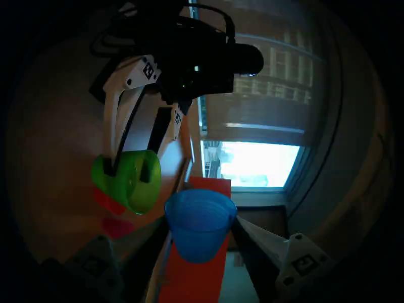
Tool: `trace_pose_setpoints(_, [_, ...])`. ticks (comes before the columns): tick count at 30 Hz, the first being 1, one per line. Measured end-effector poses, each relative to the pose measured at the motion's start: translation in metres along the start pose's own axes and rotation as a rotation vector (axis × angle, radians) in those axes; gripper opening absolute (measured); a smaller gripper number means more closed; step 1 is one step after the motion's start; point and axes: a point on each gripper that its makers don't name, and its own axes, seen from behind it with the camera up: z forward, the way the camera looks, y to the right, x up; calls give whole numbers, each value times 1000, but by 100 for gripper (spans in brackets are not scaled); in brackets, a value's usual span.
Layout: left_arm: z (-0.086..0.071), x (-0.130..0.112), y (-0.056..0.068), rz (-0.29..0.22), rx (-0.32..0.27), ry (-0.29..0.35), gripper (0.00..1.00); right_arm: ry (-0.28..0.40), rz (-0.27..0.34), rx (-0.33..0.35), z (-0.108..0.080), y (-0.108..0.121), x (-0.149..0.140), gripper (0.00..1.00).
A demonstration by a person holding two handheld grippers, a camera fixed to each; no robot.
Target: Pour water
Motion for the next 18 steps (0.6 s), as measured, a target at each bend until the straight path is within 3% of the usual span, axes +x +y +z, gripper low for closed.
trace_pose_setpoints(8, [-1,0,-2,-2,4,1,83,1,55,-6,1,1,-3,89])
trace_pose_setpoints(18, [-4,2,-3,-4,7,3,83,-1,221,-31,2,3,-10,89])
